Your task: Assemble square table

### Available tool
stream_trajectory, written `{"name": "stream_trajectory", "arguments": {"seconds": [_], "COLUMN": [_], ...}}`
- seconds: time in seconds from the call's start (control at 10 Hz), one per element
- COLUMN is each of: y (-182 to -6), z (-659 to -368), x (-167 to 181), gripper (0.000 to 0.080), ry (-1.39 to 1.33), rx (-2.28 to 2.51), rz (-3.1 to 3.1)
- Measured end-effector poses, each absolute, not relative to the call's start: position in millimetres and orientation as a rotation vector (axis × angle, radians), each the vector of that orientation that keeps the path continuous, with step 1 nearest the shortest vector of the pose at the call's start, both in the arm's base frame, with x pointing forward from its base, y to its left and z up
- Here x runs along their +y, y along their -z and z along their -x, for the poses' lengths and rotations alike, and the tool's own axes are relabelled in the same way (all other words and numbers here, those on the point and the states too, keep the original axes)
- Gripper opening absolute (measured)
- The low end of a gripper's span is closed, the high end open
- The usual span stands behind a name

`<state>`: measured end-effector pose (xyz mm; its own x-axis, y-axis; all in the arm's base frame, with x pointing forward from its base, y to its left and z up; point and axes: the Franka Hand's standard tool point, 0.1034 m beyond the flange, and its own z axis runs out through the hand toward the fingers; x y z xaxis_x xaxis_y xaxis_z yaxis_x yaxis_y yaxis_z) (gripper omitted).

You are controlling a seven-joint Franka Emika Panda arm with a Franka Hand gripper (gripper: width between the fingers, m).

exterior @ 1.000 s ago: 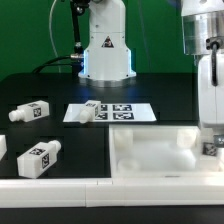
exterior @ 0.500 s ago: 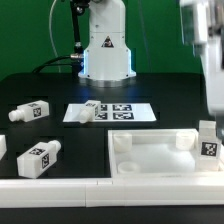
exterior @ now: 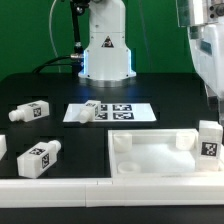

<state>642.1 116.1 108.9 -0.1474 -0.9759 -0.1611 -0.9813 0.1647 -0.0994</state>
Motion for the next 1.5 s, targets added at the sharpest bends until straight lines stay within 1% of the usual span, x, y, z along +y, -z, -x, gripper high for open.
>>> {"name": "stream_trajectory", "arguments": {"seconds": [0.3,0.4,0.5,0.6,0.9,1.0,1.1,1.2,1.3,1.4,1.5], "y": [-109.5,-114.8,-120.5,-122.2,-119.1,-118.7,-114.4,-98.3,-101.3,-101.5,-93.1], "z": [-641.9,-640.8,-640.5,-643.1,-642.4,-642.5,-642.2,-624.7,-622.7,-627.9,-626.8], "x": [113.2,101.5,84.2,71.0,69.6,65.5,45.9,23.4,5.3,-16.5,-31.8], "gripper": [0.0649,0.0649,0.0649,0.0649,0.0649,0.0649,0.0649,0.0649,0.0649,0.0649,0.0649], "ry": [-0.032,-0.016,0.018,0.060,0.115,0.133,0.171,0.150,0.107,0.156,0.181], "rx": [2.174,2.092,1.914,1.831,1.631,1.485,1.301,1.183,1.060,0.923,0.856], "rz": [1.999,2.084,2.248,2.304,2.453,2.552,2.658,2.746,2.816,2.876,2.916]}}
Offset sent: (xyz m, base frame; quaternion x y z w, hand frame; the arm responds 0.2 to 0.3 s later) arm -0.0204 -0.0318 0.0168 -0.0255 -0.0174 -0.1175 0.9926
